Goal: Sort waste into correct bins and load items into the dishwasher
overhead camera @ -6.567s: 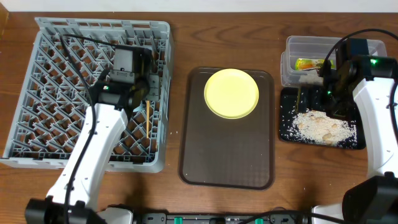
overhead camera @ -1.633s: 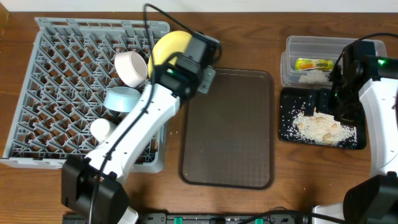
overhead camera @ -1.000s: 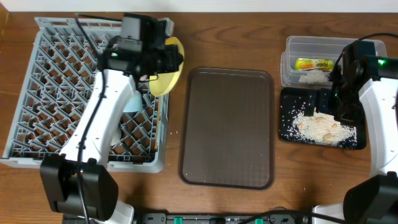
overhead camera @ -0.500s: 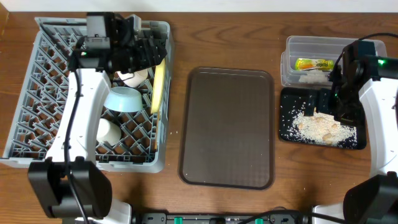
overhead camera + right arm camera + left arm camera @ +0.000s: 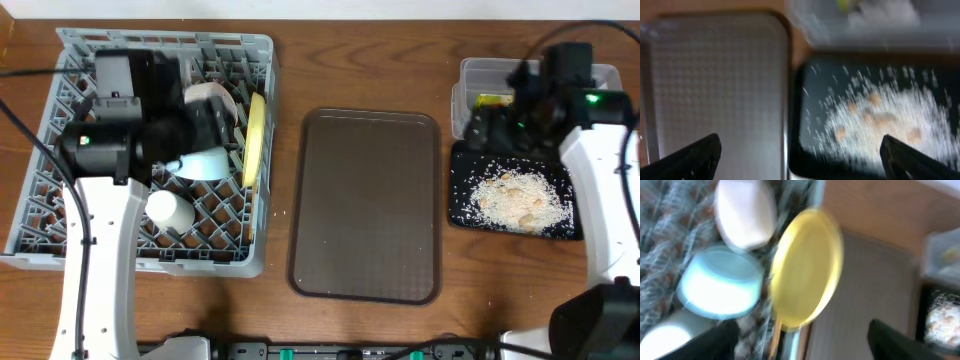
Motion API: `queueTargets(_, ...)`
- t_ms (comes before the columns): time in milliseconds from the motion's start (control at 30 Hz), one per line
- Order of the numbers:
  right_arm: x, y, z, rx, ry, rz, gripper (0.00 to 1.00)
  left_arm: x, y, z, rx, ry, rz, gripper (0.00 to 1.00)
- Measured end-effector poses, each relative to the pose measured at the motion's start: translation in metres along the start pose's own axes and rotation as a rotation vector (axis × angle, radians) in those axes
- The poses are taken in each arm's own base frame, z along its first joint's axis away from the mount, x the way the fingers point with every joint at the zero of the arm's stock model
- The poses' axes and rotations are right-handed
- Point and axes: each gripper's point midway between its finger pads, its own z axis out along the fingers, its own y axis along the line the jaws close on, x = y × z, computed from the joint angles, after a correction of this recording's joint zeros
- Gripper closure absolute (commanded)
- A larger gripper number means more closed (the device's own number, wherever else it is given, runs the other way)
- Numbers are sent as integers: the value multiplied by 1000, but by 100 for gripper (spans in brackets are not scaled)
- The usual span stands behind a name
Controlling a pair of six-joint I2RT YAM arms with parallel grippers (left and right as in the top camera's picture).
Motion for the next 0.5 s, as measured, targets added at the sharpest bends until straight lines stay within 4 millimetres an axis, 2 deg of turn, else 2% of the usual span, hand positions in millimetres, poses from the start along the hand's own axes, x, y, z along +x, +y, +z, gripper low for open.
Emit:
queueTargets(100,-8,16,3,28,-40,-70,1,26,15,1,-76,107,-23,13)
queueTargets(233,-1,21,3,55,-17,-96,1,46,28,-2,-143,188,-27,13)
queueTargets(400,13,17,-1,73,13,-83,1,57,32,-9,-156,192,23,12)
queueTargets(500,23,15,-7,69,-20,-83,1,64,33,-19,-147,121,62,12)
